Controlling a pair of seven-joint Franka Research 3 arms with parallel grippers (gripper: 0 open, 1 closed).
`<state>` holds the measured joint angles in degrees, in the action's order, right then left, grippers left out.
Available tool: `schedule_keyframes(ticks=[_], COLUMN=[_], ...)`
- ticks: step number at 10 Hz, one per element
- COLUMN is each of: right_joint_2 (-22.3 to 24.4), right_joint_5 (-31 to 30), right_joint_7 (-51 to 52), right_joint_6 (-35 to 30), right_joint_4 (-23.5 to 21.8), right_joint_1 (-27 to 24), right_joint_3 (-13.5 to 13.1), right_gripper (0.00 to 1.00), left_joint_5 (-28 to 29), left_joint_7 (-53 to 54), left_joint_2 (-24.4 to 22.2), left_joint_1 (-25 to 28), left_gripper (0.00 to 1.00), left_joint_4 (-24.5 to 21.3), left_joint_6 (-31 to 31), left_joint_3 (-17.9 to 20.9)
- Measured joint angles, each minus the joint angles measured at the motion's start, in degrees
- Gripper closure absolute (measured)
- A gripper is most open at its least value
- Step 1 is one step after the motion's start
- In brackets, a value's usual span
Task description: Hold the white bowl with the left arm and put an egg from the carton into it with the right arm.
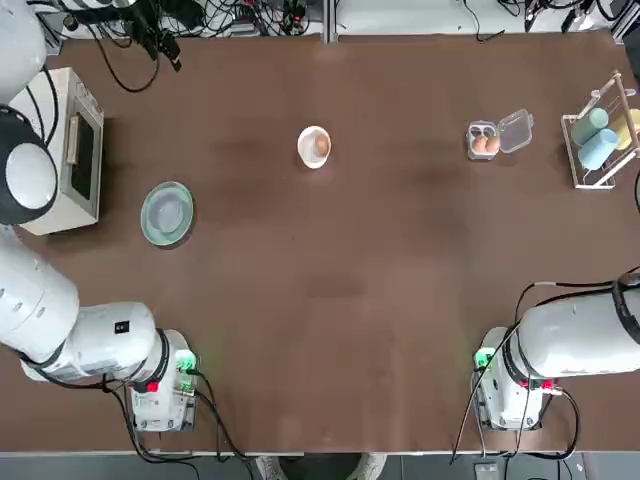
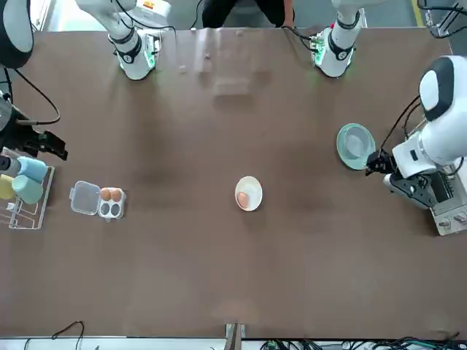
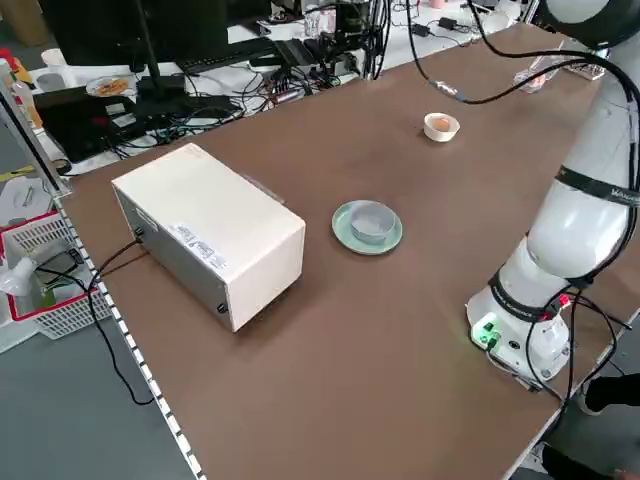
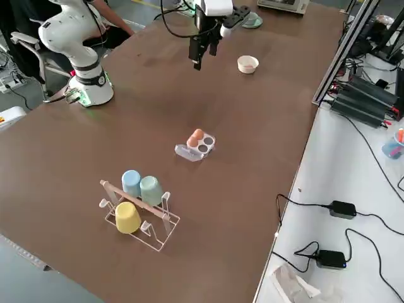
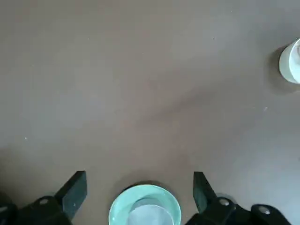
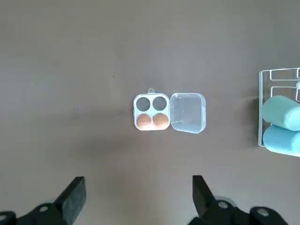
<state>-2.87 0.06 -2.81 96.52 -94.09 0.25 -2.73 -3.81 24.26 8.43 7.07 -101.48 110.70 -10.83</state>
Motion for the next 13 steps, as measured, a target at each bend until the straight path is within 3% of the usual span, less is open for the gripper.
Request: schedule_keyframes(ticks=[5, 8, 11, 13], right_joint_2=[0.38, 0.45, 0.73, 1.04], right_joint_5=[0.02, 0.03, 0.03, 0.03], right_joint_7=[-0.12, -0.14, -0.16, -0.16], right_joint_6=[-0.05, -0.06, 0.32, 0.69], right_joint_4=[0.03, 0.04, 0.31, 0.5], right_joint_1=[0.42, 0.59, 1.04, 1.14], right_joint_3=[-0.02, -0.05, -0.05, -0.03], right_gripper=[0.0, 0.0, 0.0, 0.0], left_joint_5=[0.01, 0.01, 0.18, 3.15], left_joint_7=[-0.96, -12.38, -18.61, -19.0], left_joint_2=[-1.62, -3.86, -5.05, -5.37], left_joint_1=[-0.04, -0.03, -0.03, -0.08], left_gripper=[0.0, 0.0, 0.0, 0.0], left_joint_4=[-0.33, 0.04, 3.86, 7.07], left_joint_6=[0.02, -1.65, -7.18, -8.17], left_joint_3=[-0.34, -0.59, -2.24, -3.21])
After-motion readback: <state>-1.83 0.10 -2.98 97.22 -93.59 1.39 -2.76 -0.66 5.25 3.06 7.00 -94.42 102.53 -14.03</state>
